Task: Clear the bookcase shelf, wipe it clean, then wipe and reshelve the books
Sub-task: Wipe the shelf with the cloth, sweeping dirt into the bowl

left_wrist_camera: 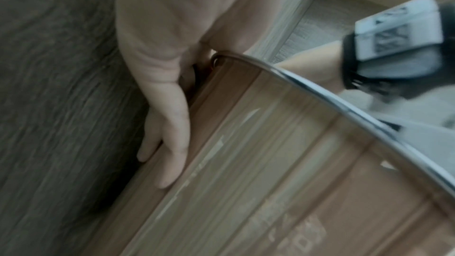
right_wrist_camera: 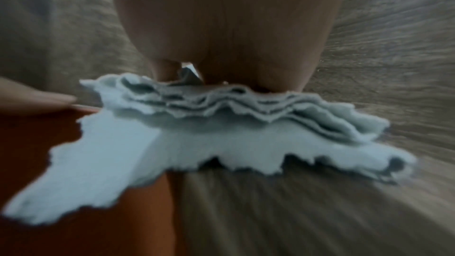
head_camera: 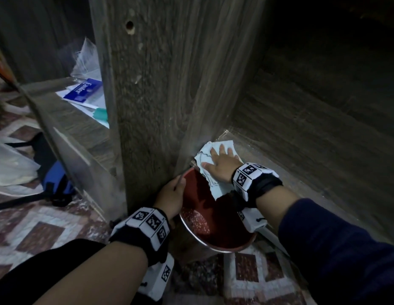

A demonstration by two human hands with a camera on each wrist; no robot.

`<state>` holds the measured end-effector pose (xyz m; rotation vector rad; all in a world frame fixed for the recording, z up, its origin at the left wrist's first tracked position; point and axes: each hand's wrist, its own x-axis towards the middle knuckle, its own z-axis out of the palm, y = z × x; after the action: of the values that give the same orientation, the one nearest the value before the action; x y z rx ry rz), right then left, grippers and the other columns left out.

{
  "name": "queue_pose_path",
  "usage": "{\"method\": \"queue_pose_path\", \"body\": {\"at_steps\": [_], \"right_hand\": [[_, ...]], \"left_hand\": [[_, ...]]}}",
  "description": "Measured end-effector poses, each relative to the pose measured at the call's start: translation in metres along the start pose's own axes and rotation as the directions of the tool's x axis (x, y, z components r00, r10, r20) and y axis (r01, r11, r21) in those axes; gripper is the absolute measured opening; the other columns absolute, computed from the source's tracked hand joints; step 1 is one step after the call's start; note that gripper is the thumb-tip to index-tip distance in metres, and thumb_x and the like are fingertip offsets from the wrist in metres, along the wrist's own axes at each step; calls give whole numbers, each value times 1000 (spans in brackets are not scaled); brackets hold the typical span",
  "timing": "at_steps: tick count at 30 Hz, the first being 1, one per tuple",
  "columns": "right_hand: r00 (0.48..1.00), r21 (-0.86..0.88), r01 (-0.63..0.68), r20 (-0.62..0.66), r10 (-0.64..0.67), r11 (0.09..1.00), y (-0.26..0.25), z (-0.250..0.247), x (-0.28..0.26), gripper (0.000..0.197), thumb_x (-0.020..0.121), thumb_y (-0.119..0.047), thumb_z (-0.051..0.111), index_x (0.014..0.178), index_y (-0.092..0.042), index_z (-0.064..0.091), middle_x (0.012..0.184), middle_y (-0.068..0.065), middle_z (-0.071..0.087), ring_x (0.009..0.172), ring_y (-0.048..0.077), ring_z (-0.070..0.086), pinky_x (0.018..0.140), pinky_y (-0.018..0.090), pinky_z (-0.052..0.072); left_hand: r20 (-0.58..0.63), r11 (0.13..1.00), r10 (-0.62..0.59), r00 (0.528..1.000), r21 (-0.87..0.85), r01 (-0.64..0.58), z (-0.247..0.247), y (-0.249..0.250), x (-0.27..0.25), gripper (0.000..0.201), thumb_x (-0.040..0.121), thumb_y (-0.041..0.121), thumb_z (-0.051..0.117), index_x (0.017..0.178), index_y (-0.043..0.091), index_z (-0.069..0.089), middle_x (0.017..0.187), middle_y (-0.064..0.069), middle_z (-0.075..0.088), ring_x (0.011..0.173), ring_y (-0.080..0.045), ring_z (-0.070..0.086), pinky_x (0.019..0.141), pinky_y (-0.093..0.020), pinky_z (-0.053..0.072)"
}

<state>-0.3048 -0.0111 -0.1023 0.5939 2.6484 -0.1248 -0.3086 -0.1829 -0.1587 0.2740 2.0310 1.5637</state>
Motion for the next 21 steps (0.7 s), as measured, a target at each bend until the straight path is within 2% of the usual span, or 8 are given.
{"method": "queue_pose_path", "body": {"at_steps": [2,5,9,13,17,19,21], "right_hand": [[996,-10,84,14,-84,996,3,6,-10,72,99,-52,33,154,-20,-1,160,14,-11,147,37,-10,118,49,2],[981,-12,194,24,-194,981,13,14,-26,76,99,-45,42,154,-23,-5,159,14,-15,146,35,-13,118,46,-2],[957,35,290,-20,-289,957,23,29,-45,74,100,-22,47,153,-22,-5,160,12,-15,146,32,-15,118,42,-6],[929,101,370,-65,-365,924,29,40,-60,73,98,0,43,154,-24,3,160,8,-12,147,27,-16,117,36,-10],[908,149,416,-5,-420,897,36,40,-74,72,97,3,43,154,-26,7,160,4,-13,146,21,-19,113,28,-13],[904,162,415,38,-426,895,38,38,-80,73,97,3,43,154,-26,7,160,4,-13,145,21,-20,115,31,-11],[900,162,413,76,-429,896,37,36,-85,72,97,2,42,154,-26,7,160,4,-14,145,22,-21,119,36,-9]], "left_hand": [[12,999,-24,1000,-21,24,-1,3,-4,37,105,35,31,134,32,54,119,7,58,108,-20,56,95,-40,47],[31,999,-31,999,-38,32,-1,7,-8,38,105,36,30,138,35,49,120,9,53,112,-20,52,99,-43,44],[6,999,-37,999,11,37,-1,9,-8,38,105,35,31,136,28,52,132,-2,57,117,-26,54,101,-47,44],[4,998,-60,998,19,60,-1,11,-7,40,104,35,32,138,25,50,137,-5,54,122,-28,52,103,-51,43],[10,997,-72,997,8,72,0,11,-6,39,104,35,32,138,25,50,133,-4,55,122,-29,51,103,-52,42],[13,997,-71,997,-10,71,0,9,-5,37,104,34,33,135,26,53,123,0,56,118,-28,52,102,-52,42],[20,998,-54,998,-18,54,1,7,-4,34,104,35,33,128,30,57,123,2,58,116,-27,54,102,-51,43]]}}
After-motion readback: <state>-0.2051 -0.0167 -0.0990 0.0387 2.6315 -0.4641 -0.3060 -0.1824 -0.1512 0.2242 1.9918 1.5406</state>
